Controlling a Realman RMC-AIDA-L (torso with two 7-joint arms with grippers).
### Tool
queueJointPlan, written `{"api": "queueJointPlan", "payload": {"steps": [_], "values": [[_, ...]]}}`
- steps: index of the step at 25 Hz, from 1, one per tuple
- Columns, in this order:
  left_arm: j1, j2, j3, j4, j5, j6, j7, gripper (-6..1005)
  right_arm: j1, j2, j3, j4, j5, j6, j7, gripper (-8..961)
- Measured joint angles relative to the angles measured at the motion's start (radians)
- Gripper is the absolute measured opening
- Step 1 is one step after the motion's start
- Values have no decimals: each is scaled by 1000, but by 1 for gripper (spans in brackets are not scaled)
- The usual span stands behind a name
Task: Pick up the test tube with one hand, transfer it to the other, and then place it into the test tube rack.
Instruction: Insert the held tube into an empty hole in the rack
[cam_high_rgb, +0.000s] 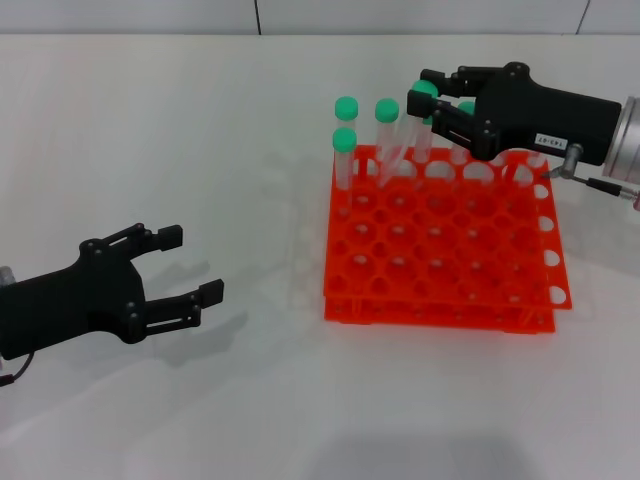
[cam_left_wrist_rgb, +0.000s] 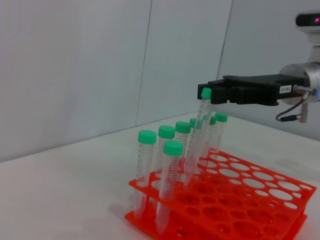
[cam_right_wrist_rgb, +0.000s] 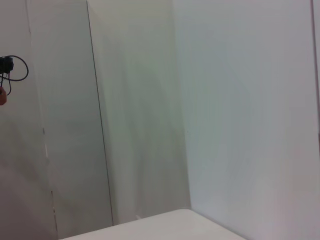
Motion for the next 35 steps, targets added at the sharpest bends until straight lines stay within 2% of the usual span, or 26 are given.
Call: {"api": "queueJointPlan", "payload": {"steps": [10, 17, 23, 35], "values": [[-12, -1, 0, -18, -1, 2, 4, 886, 8, -1, -31, -1, -1, 9, 0, 357], [-12, 2, -1, -36, -1, -3, 6, 886, 17, -2, -104, -36, -2, 38, 22, 366], [-23, 0, -14, -52, 0, -3, 15, 886, 33, 2, -173, -62, -2, 73, 48, 373], [-38, 1, -14, -65, -2, -4, 18, 886, 34, 15, -221, -53, 10, 125, 39, 388]]}}
